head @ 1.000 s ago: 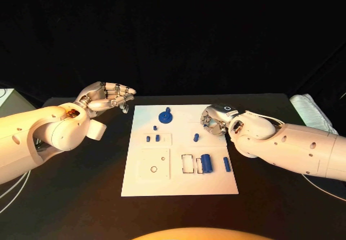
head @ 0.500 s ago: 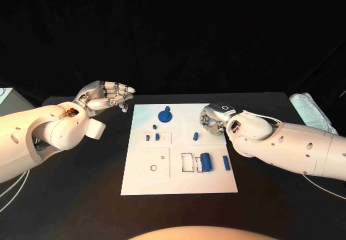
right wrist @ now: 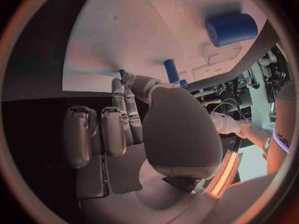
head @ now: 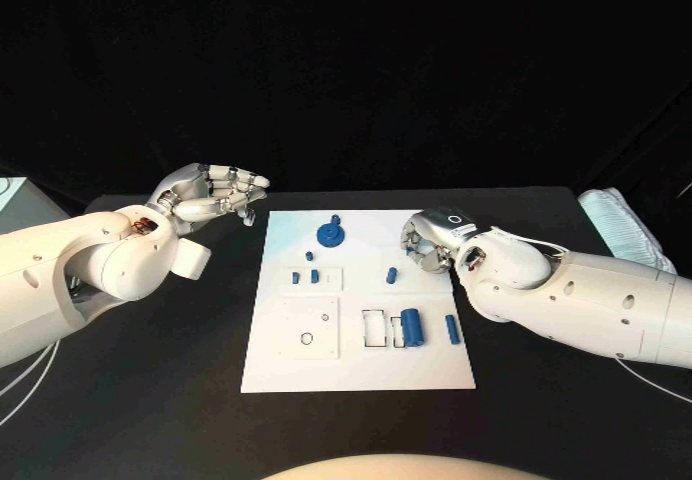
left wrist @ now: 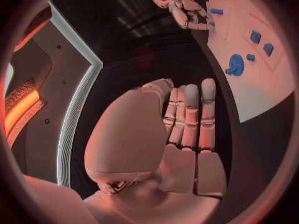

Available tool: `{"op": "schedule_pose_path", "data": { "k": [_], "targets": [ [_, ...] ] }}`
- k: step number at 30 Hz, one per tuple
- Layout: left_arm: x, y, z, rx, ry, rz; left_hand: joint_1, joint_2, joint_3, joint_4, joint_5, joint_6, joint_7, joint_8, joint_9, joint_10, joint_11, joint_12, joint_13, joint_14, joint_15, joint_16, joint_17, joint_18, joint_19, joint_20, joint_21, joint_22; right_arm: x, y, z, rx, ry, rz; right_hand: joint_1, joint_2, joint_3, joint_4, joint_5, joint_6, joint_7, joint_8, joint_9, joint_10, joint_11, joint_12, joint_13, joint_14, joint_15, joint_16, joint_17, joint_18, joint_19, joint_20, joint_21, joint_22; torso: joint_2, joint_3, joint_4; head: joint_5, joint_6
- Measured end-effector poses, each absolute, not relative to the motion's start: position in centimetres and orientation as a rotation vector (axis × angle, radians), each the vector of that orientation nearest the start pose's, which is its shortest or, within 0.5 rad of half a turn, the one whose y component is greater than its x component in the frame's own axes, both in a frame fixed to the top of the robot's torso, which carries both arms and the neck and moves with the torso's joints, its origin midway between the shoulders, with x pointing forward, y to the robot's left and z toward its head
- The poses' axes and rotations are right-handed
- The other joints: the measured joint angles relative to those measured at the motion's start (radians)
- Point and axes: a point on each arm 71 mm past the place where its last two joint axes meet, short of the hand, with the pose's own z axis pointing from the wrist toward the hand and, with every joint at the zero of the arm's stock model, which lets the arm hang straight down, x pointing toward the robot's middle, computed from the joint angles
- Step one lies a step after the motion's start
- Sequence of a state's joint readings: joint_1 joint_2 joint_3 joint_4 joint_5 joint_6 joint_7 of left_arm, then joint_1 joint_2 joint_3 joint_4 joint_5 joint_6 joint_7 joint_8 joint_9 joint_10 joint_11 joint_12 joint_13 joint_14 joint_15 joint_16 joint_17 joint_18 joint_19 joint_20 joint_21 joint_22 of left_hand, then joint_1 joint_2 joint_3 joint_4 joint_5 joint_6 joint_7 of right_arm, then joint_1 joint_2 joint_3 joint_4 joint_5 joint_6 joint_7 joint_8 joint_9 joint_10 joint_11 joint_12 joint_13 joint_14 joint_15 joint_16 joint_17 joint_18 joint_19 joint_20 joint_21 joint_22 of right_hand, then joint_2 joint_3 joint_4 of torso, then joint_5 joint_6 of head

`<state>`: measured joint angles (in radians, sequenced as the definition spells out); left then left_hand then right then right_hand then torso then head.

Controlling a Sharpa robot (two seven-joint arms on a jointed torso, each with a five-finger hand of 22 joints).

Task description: Assemble the parts on the task board

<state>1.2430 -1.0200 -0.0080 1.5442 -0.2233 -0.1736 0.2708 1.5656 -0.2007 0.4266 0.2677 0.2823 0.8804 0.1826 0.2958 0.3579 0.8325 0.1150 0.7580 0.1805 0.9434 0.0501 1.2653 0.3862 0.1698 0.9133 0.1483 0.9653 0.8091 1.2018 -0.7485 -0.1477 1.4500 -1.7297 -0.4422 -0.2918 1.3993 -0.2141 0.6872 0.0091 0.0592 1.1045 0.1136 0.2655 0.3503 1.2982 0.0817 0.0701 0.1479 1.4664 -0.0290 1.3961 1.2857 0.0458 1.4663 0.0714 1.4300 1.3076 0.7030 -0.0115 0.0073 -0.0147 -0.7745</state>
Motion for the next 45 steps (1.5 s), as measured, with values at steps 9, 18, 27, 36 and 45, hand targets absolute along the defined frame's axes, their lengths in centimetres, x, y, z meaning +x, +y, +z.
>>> {"op": "schedule_pose_path", "data": {
  "k": [9, 18, 27, 36, 45],
  "targets": [
    [48.8, 27.9, -14.7, -0.910, 1.531, -1.421, -0.004, -0.004, 0.003, -0.003, 0.000, -0.003, 0.003, 0.000, 0.000, -0.003, 0.003, -0.004, -0.001, 0.000, 0.000, 0.000, 0.001, 0.000, 0.000, 0.000, 0.000, 0.001, 47.3, -18.0, -19.1, -0.252, 1.510, 0.484, 0.000, 0.000, 0.003, -0.003, -0.003, 0.000, 0.000, 0.000, 0.001, 0.003, 0.003, 0.000, 0.001, 0.000, 0.000, 0.000, 0.004, 0.000, 0.000, 0.000, 0.000, 0.000, 0.001, 0.0001, -0.0003, 0.000, 0.003],
    [48.8, 27.4, -14.7, -0.907, 1.538, -1.431, -0.004, -0.004, 0.003, -0.003, 0.000, -0.003, 0.003, 0.000, 0.000, -0.003, 0.003, -0.004, -0.001, 0.004, 0.004, 0.000, 0.002, 0.000, 0.000, 0.000, 0.000, 0.001, 44.7, -15.2, -18.2, -0.251, 1.502, 0.624, 0.007, 0.007, 0.004, -0.004, -0.001, 0.000, 0.000, -0.001, 0.001, 0.003, 0.003, 0.000, 0.001, 0.000, 0.000, 0.000, 0.004, 0.000, 0.000, 0.000, 0.003, 0.000, 0.001, 0.0000, 0.0004, 0.020, 0.001],
    [48.8, 26.6, -14.7, -0.901, 1.547, -1.448, -0.004, -0.004, 0.006, 0.000, 0.000, -0.007, 0.007, 0.000, 0.000, -0.007, 0.007, -0.004, -0.002, 0.004, 0.004, 0.000, 0.002, 0.000, 0.000, 0.000, 0.000, 0.001, 42.4, -11.1, -18.8, -0.281, 1.508, 0.755, 0.009, 0.009, 0.004, -0.004, 0.000, 0.000, 0.000, -0.001, 0.002, 0.003, 0.003, -0.001, 0.001, 0.000, 0.000, 0.000, 0.004, 0.000, 0.000, 0.000, 0.003, 0.000, 0.000, -0.0012, 0.0000, 0.057, -0.008],
    [48.7, 25.4, -14.8, -0.894, 1.564, -1.470, -0.008, -0.008, 0.006, 0.000, 0.000, -0.007, 0.007, 0.000, 0.000, -0.007, 0.007, -0.004, -0.002, 0.004, 0.004, 0.000, 0.003, 0.000, 0.000, 0.000, 0.000, 0.001, 40.7, -7.7, -20.9, -0.319, 1.530, 0.825, 0.009, 0.009, 0.006, -0.006, 0.000, -0.001, 0.000, -0.004, 0.002, 0.003, 0.003, -0.001, 0.001, 0.000, 0.001, 0.000, 0.004, 0.000, 0.000, 0.000, 0.003, 0.001, 0.002, -0.0012, 0.0001, 0.094, -0.020],
    [48.6, 24.7, -14.8, -0.892, 1.576, -1.479, -0.008, -0.008, 0.005, 0.000, 0.000, -0.007, 0.007, 0.000, 0.000, -0.007, 0.007, -0.004, -0.002, 0.004, 0.004, 0.000, 0.003, 0.000, 0.000, 0.000, 0.000, 0.001, 40.1, -6.1, -22.7, -0.346, 1.548, 0.833, 0.009, 0.009, 0.004, -0.010, 0.000, 0.002, 0.002, 0.000, 0.002, 0.003, 0.003, -0.001, 0.001, 0.000, 0.001, 0.000, 0.003, 0.000, 0.000, 0.000, -0.001, 0.000, 0.003, 0.0001, -0.0003, 0.114, -0.033]
  ]
}}
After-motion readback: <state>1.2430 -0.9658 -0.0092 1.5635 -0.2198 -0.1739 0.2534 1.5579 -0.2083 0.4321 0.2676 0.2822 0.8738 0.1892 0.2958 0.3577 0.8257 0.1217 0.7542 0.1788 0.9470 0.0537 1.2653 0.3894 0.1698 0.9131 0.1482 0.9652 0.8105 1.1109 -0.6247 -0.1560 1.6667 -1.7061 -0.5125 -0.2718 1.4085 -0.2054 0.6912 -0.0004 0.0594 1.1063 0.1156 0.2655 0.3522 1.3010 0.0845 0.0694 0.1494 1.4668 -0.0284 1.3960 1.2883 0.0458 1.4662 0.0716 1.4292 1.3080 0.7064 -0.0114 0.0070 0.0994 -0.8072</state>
